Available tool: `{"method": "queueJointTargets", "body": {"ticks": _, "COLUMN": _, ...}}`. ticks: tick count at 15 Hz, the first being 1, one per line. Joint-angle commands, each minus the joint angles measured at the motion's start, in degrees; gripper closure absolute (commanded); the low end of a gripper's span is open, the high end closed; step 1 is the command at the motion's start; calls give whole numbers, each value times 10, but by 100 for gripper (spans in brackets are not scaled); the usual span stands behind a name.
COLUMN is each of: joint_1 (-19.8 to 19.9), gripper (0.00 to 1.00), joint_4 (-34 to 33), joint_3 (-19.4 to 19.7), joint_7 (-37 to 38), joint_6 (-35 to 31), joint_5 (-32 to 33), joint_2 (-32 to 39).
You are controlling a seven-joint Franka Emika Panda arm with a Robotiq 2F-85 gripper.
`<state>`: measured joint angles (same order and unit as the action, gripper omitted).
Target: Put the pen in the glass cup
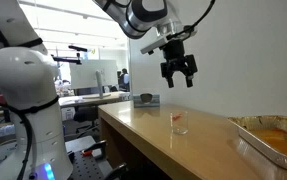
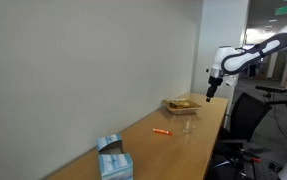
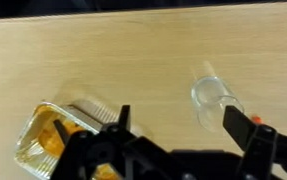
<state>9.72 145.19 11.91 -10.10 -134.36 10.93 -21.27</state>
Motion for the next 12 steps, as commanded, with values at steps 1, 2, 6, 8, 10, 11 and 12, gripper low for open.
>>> {"method": "queueJointTargets", "body": {"ticks": 1, "joint_1": 3, "gripper": 0, "joint_4": -1, "joint_3": -3, "joint_7": -1, "joint_6": 1, "joint_5": -2, "joint_2": 0}}
{"method": "queueJointTargets", "body": {"ticks": 2, "joint_1": 3, "gripper": 0, "joint_4": -1, "joint_3": -3, "joint_7": -1, "joint_6": 1, "joint_5": -2, "joint_2": 0}}
{"method": "queueJointTargets", "body": {"ticks": 6, "joint_1": 3, "gripper": 0, "joint_4": -1, "joint_3": -3, "joint_7": -1, "joint_6": 1, "joint_5": -2, "joint_2": 0}}
{"method": "queueJointTargets", "body": {"ticks": 8, "joint_1": 3, "gripper": 0, "joint_4": -1, "joint_3": -3, "joint_7": -1, "joint_6": 1, "joint_5": -2, "joint_2": 0}}
{"method": "queueJointTargets", "body": {"ticks": 10, "joint_1": -3, "gripper": 0, "joint_4": -7, "joint_3": -3, "joint_7": -5, "joint_6": 3, "joint_5": -11, "joint_2": 5}}
{"method": "queueJointTargets", "body": {"ticks": 11, "joint_1": -9, "gripper": 0, "joint_4": -13, "joint_3": -4, "joint_7": -8, "joint_6": 7, "joint_5": -20, "joint_2": 7}}
{"method": "queueJointTargets", "body": {"ticks": 12, "joint_1": -16, "gripper": 0, "joint_4": -24, "joint_3": -9, "joint_7": -7, "joint_6": 9, "joint_5": -26, "joint_2": 14}}
